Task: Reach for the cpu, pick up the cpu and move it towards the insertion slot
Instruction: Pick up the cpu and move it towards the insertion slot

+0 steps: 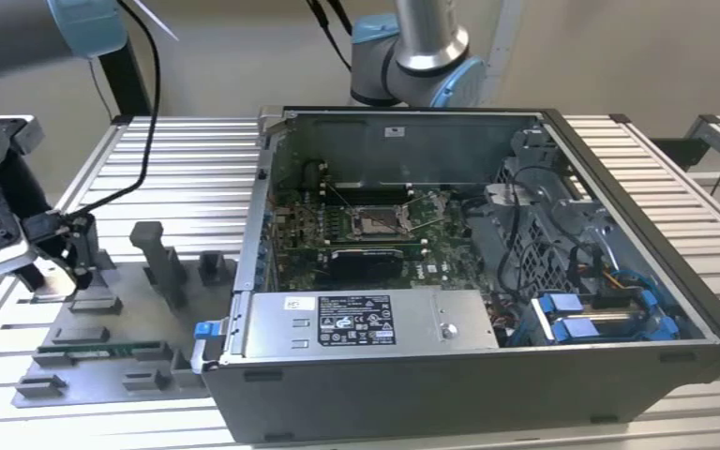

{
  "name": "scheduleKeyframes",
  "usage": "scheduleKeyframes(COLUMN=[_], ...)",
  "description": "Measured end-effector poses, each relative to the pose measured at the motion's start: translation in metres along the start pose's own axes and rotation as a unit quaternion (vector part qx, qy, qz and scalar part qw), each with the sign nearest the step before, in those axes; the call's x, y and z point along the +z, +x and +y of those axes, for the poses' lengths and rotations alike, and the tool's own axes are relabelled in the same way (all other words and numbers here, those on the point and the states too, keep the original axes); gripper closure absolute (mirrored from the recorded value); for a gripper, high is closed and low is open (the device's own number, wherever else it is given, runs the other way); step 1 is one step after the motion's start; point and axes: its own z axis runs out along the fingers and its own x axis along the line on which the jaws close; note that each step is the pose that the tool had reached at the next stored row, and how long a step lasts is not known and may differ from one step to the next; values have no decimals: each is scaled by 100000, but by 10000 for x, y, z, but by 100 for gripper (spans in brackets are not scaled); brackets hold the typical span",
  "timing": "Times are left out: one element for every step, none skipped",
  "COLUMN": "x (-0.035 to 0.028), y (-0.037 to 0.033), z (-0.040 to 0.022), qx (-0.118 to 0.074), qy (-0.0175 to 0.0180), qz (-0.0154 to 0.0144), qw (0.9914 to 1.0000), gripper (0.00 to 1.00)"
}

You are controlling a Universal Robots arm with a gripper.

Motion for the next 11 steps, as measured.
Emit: scheduleKeyframes(x=[-17,-55,-74,-94,-111,-129,-146,-163,-178,-195,-210], y=[0,0,0,0,0,0,0,0,0,0,0], z=[0,2,2,3,3,4,4,5,5,6,6], qx=[-3,-4,-5,-3,-3,-4,-4,-4,-4,-4,-4], qy=[1,4,1,0,3,2,2,3,7,5,5], qz=[1,3,1,-1,0,-1,0,4,5,3,3], qw=[100000,100000,100000,100000,100000,100000,100000,100000,100000,100000,100000], gripper=[100,100,100,100,100,100,100,100,100,100,100])
